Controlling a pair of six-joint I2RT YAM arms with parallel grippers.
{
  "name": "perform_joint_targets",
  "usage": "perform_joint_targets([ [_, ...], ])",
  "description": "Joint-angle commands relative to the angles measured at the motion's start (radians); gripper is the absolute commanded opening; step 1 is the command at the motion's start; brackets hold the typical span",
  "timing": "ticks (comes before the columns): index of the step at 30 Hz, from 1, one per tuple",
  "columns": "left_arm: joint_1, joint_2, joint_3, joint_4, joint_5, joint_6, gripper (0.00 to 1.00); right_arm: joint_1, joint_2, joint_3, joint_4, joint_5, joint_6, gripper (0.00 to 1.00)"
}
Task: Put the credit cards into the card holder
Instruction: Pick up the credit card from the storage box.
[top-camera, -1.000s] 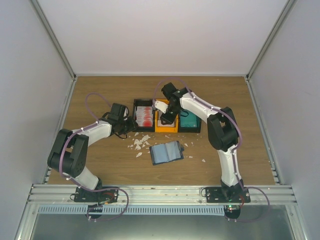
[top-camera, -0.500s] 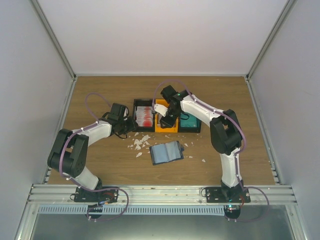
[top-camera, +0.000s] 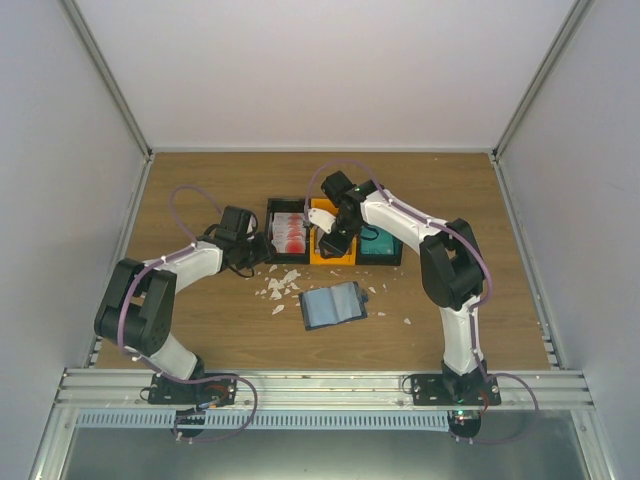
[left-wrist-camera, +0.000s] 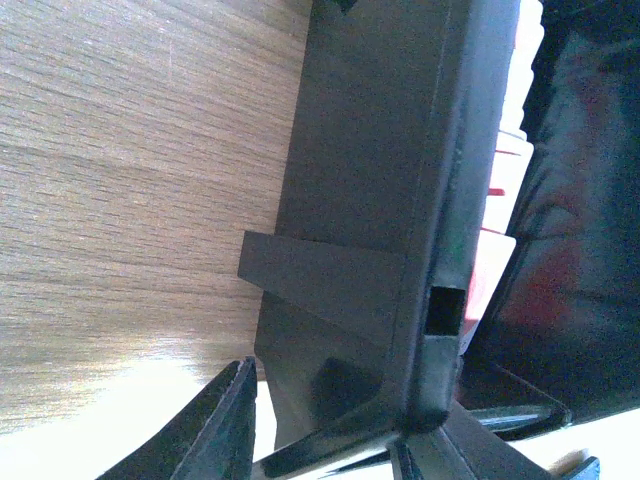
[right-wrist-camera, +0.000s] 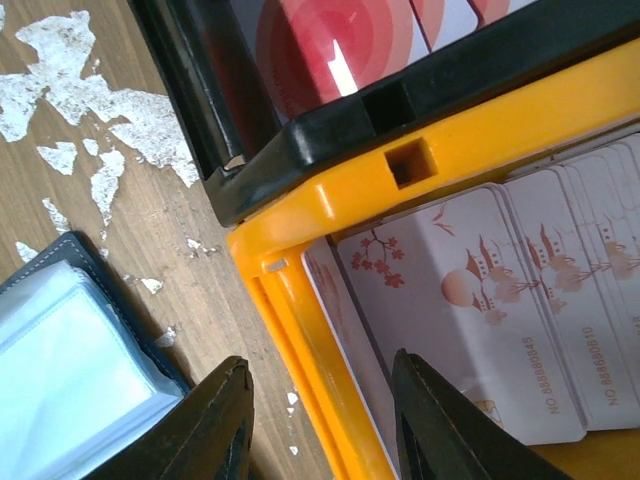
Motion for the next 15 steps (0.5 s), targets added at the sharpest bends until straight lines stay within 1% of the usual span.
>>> perform_joint_targets([
  [1, 0.009, -0.033, 0.015, 0.024, -0.003, 0.010, 0.38, 0.005, 0.024, -0.008, 0.020, 0.030, 0.002, 0.40],
  [4, 0.009, -0.036, 0.017, 0.024, -0.002, 0.010, 0.38, 0.007, 0.046, -0.011, 0.026, 0.047, -0.004, 0.35],
  [8, 0.009, -0.039, 0.021, 0.021, 0.000, 0.013, 0.38, 0.008, 0.043, -0.007, 0.041, 0.082, 0.004, 0.25],
  [12, 0.009, -0.046, 0.022, 0.017, -0.003, 0.014, 0.38, 0.007, 0.003, -0.004, 0.062, 0.106, 0.014, 0.12],
  [14, 0.008, -0.052, 0.022, 0.013, -0.007, 0.015, 0.39, 0.008, -0.023, -0.004, 0.067, 0.120, 0.020, 0.03],
  [15, 0.009, -0.056, 0.023, 0.008, -0.017, 0.013, 0.39, 0.008, -0.033, -0.005, 0.069, 0.122, 0.021, 0.01],
])
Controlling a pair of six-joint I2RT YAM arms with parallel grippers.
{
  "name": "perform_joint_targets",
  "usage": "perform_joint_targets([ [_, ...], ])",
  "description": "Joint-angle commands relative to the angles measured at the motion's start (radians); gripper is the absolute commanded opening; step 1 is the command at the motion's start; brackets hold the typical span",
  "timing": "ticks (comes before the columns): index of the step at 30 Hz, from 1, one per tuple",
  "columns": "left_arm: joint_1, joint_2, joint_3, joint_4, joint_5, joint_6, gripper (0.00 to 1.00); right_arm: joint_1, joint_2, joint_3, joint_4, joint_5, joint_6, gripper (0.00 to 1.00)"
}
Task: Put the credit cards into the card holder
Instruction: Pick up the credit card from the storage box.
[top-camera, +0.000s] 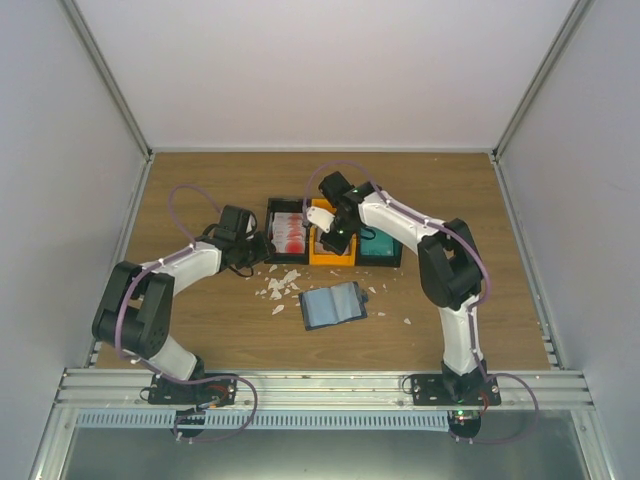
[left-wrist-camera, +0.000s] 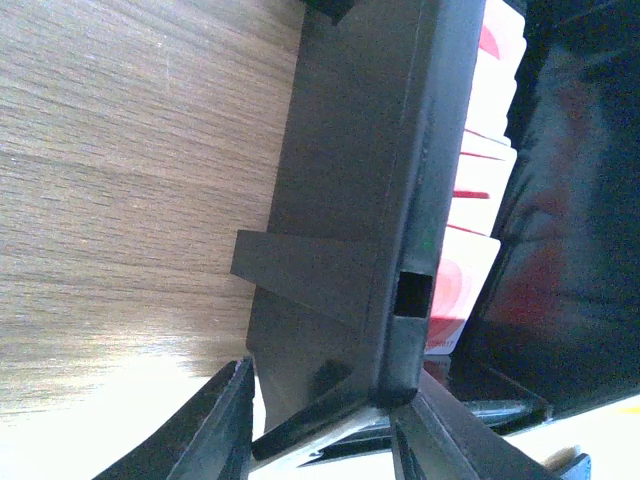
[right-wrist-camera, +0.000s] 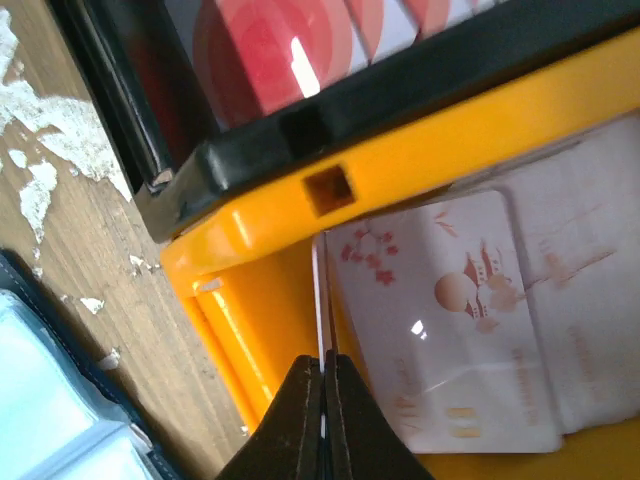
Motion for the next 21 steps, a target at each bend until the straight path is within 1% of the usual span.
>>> perform_joint_targets([
  [1, 0.009, -0.043, 0.022, 0.009, -0.023, 0.011, 0.40, 0.000, -0.066, -0.002, 0.044, 0.061, 0.017, 0.01],
  [7, 0.007, -0.079, 0.014, 0.004, -0.042, 0.014, 0.44, 0.000, -0.111, -0.014, 0.069, 0.095, 0.038, 0.00],
  [13, 0.005, -0.139, 0.002, -0.004, -0.062, 0.005, 0.53, -0.005, -0.195, -0.023, 0.131, 0.145, 0.113, 0.00],
  [14, 0.005, -0.153, -0.003, -0.004, -0.064, 0.002, 0.55, -0.007, -0.226, -0.042, 0.171, 0.180, 0.140, 0.01],
  [15, 0.003, -0.168, -0.009, 0.000, -0.064, 0.001, 0.57, -0.014, -0.262, -0.070, 0.248, 0.220, 0.167, 0.01],
  [16, 0.004, -0.183, -0.013, 0.000, -0.060, -0.001, 0.59, -0.022, -0.300, -0.097, 0.302, 0.229, 0.204, 0.00],
  [18, 0.003, -0.219, -0.023, 0.009, -0.040, 0.002, 0.65, -0.044, -0.364, -0.135, 0.370, 0.204, 0.294, 0.01],
  [21, 0.000, -0.290, -0.045, 0.035, -0.003, 0.002, 0.74, -0.073, -0.432, -0.168, 0.428, 0.123, 0.449, 0.01],
])
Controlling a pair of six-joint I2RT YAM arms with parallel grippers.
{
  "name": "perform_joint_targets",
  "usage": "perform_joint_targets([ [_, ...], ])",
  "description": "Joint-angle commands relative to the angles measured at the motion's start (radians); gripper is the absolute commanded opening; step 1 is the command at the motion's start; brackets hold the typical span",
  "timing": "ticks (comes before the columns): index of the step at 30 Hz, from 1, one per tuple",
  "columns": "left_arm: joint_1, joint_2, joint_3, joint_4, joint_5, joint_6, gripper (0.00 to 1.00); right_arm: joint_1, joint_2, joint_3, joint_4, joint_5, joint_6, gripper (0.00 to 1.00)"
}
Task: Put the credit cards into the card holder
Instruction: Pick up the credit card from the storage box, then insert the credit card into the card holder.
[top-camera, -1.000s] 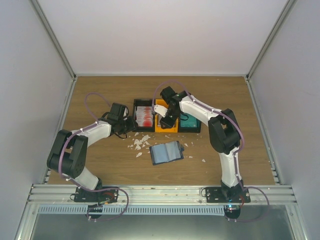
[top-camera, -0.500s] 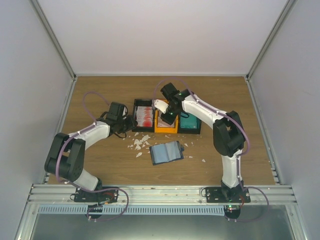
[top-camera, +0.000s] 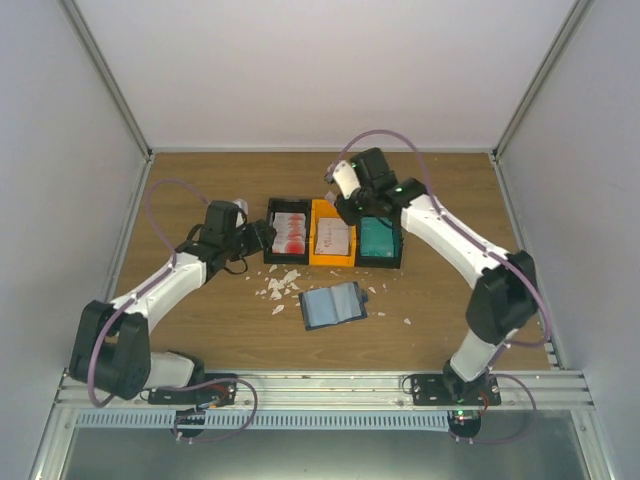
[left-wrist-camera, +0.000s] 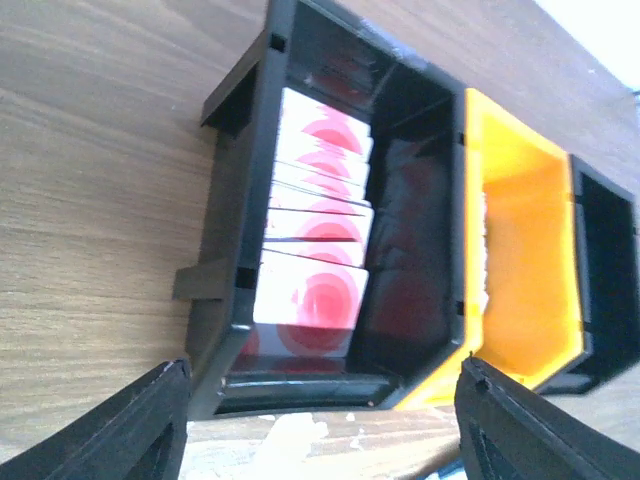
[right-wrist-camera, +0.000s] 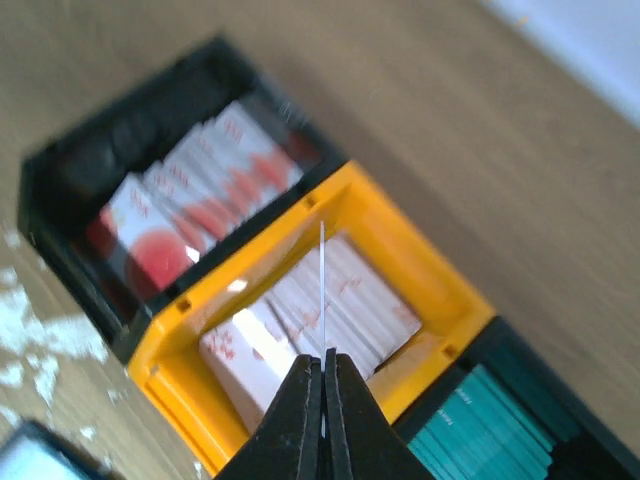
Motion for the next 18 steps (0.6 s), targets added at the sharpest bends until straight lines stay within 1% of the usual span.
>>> perform_joint_targets([
  [1, 0.000, -0.110, -0.040, 0.060, 0.045, 0.006, 0.75, -0.051, -0.120, -0.047, 0.179, -0.086, 0.288, 0.01],
  [3, -0.002, -0.160, -0.050, 0.078, 0.099, 0.013, 0.79, -0.065, -0.165, -0.093, 0.219, -0.195, 0.404, 0.01],
  [5, -0.008, -0.205, -0.054, 0.097, 0.161, 0.028, 0.82, -0.070, -0.229, -0.157, 0.273, -0.261, 0.518, 0.00],
  [8, -0.019, -0.270, -0.062, 0.155, 0.309, 0.051, 0.84, -0.073, -0.334, -0.276, 0.383, -0.333, 0.680, 0.01],
  [11, -0.041, -0.315, -0.082, 0.251, 0.450, 0.037, 0.85, -0.075, -0.428, -0.389, 0.506, -0.460, 0.809, 0.01],
  [15, -0.086, -0.335, -0.103, 0.365, 0.584, -0.036, 0.86, -0.076, -0.512, -0.499, 0.676, -0.653, 0.968, 0.01],
  [18, -0.119, -0.330, -0.104, 0.435, 0.642, -0.138, 0.85, -0.077, -0.546, -0.587, 0.822, -0.768, 1.156, 0.00],
])
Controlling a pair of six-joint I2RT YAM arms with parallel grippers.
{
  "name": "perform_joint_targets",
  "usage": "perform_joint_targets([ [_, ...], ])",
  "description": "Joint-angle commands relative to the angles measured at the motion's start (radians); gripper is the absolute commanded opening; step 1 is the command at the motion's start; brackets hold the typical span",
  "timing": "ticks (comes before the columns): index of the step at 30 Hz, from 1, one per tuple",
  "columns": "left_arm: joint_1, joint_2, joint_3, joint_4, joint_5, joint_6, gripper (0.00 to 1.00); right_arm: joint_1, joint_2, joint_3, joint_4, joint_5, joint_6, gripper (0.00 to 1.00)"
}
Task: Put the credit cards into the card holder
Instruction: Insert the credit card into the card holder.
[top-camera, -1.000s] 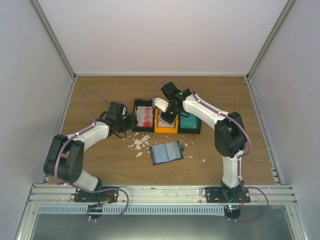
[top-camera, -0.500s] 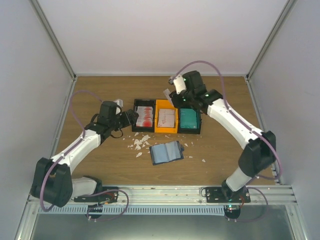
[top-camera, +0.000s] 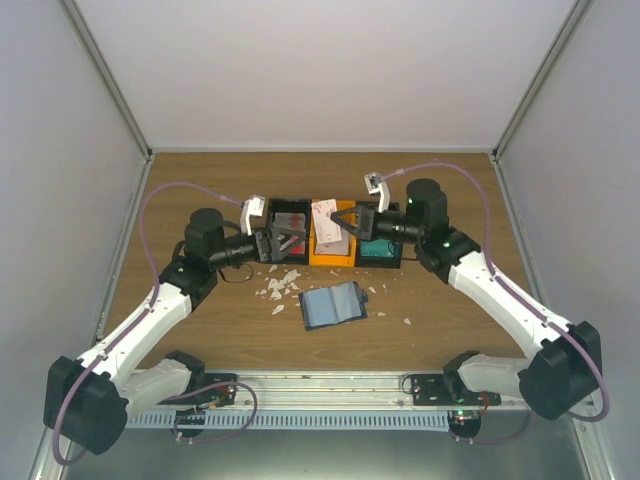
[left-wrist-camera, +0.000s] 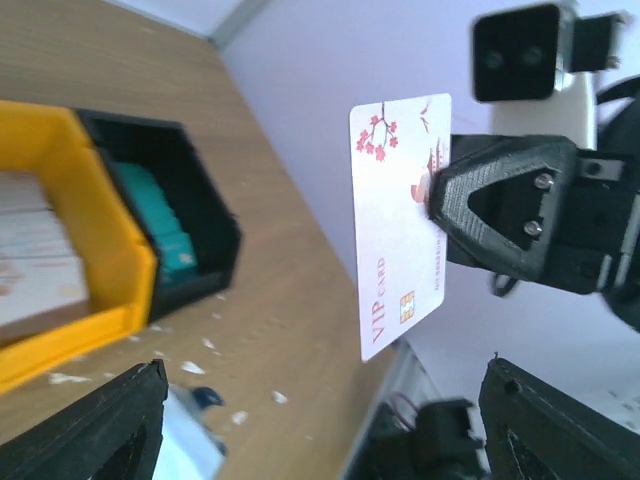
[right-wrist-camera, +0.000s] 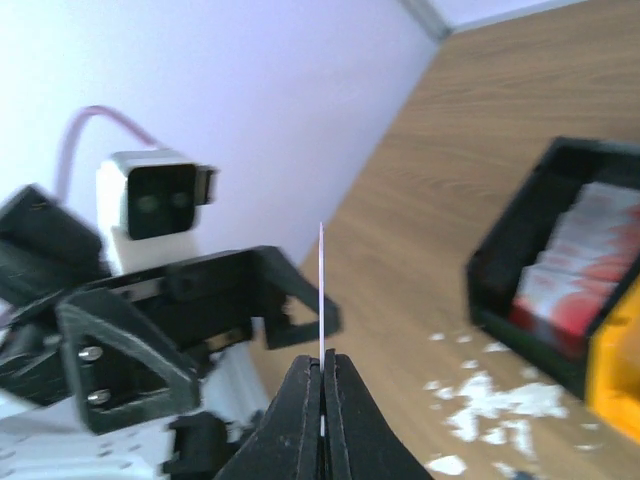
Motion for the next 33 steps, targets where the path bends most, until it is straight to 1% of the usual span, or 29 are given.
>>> perform_joint_targets([
  [1, -0.048, -0.001, -0.012, 0.186, 0.167, -0.141, 0.84, -0.003, -0.051, -0.122, 0.310, -0.254, 0.348, 0.01],
  [4, -0.084, 0.010, -0.003, 0.241, 0.190, -0.209, 0.80, -0.001, -0.065, -0.223, 0.490, -0.322, 0.520, 0.00],
  [6, -0.112, 0.016, -0.005, 0.294, 0.194, -0.247, 0.73, 0.000, -0.071, -0.268, 0.551, -0.345, 0.587, 0.01],
  [7, -0.124, 0.020, -0.001, 0.298, 0.187, -0.255, 0.67, -0.001, -0.075, -0.284, 0.574, -0.353, 0.612, 0.01],
  [10, -0.146, 0.024, 0.017, 0.255, 0.144, -0.252, 0.45, -0.001, -0.099, -0.317, 0.620, -0.359, 0.668, 0.00],
  [12, -0.150, 0.016, 0.013, 0.242, 0.124, -0.256, 0.37, -0.001, -0.118, -0.327, 0.623, -0.355, 0.685, 0.00],
  [14, -0.154, 0.012, 0.008, 0.237, 0.119, -0.263, 0.33, -0.001, -0.133, -0.336, 0.630, -0.347, 0.705, 0.01],
  [20, -0.192, -0.003, -0.020, 0.267, 0.111, -0.300, 0.31, 0.000, -0.163, -0.362, 0.668, -0.321, 0.759, 0.01],
  [22, -0.203, -0.006, -0.028, 0.287, 0.109, -0.314, 0.28, -0.001, -0.168, -0.366, 0.675, -0.321, 0.763, 0.00],
  [25, -0.216, 0.000, -0.024, 0.302, 0.113, -0.333, 0.19, -0.001, -0.175, -0.365, 0.662, -0.324, 0.746, 0.01],
  [27, -0.221, 0.010, -0.016, 0.305, 0.115, -0.342, 0.08, -0.001, -0.179, -0.358, 0.633, -0.325, 0.712, 0.01],
  [28, -0.223, 0.014, -0.011, 0.297, 0.111, -0.345, 0.02, -0.001, -0.180, -0.353, 0.606, -0.324, 0.688, 0.04],
  [29, -0.223, 0.016, -0.005, 0.282, 0.101, -0.339, 0.00, -0.001, -0.182, -0.349, 0.578, -0.323, 0.654, 0.08],
  [31, -0.223, 0.013, 0.003, 0.229, 0.071, -0.308, 0.00, -0.008, -0.191, -0.344, 0.493, -0.301, 0.575, 0.20],
  [32, -0.223, 0.010, 0.006, 0.176, 0.046, -0.285, 0.00, -0.012, -0.198, -0.340, 0.439, -0.279, 0.527, 0.26],
  [33, -0.223, 0.008, 0.009, 0.138, 0.022, -0.256, 0.00, -0.015, -0.208, -0.337, 0.375, -0.252, 0.478, 0.30],
])
